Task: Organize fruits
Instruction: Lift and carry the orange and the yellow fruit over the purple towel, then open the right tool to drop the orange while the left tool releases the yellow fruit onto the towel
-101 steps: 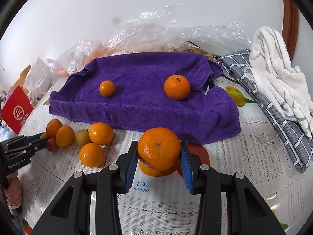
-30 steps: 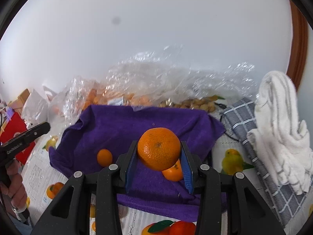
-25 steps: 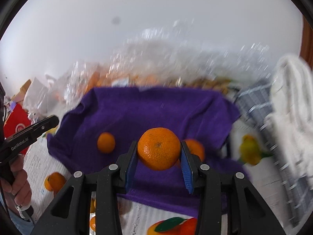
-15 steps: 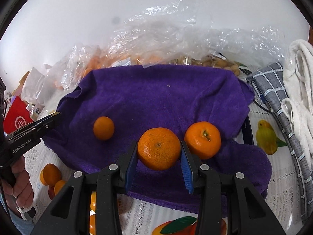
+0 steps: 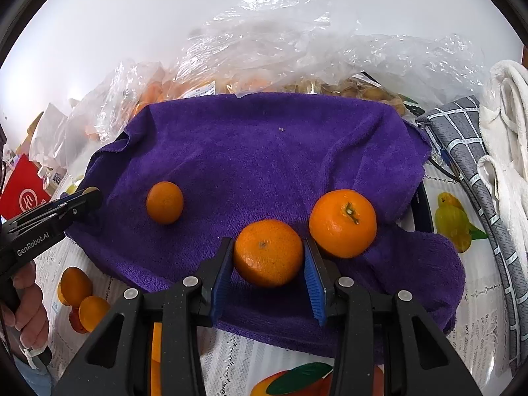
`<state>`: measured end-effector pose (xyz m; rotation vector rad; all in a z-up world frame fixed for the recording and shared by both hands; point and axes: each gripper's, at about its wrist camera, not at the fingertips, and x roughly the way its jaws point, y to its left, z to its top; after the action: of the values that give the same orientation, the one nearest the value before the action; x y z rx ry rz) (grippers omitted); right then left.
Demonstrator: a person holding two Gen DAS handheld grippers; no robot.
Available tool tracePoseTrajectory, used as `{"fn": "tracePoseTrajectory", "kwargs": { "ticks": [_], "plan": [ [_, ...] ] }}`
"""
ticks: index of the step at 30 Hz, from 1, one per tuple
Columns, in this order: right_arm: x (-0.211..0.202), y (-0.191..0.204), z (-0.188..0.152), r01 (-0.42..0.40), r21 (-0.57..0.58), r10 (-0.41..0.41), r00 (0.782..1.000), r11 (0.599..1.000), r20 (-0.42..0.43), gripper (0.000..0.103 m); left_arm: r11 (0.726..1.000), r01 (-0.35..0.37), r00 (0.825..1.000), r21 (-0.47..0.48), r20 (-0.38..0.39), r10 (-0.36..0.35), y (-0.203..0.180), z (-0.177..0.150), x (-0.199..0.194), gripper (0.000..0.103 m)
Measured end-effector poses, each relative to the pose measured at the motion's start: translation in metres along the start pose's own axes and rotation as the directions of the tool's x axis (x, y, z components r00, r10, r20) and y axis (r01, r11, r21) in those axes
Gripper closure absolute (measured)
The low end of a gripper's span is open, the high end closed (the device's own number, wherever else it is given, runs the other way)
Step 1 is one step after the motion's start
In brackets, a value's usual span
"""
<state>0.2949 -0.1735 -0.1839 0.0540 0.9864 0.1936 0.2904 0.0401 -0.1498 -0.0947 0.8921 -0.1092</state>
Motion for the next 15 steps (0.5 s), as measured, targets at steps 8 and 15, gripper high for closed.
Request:
{"fn": "tracePoseTrajectory", "kwargs": {
  "ticks": [8,15],
  "plan": [
    [-0.010,0.003,0.000,-0.004,-0.015,0.004,1.000,1.000,0.023,0.054,1.000,-0.012,1.000,0.026,-0.006,0.012,-0.006,-0.003,0.002,0.080],
    [-0.032,0.006,0.000,0.009,-0.025,-0.006,0.994,1.000,0.108,0.053,1.000,-0.008,1.000,0.027,-0.011,0.009,-0.006,-0.002,0.000,0.079]
  ]
}}
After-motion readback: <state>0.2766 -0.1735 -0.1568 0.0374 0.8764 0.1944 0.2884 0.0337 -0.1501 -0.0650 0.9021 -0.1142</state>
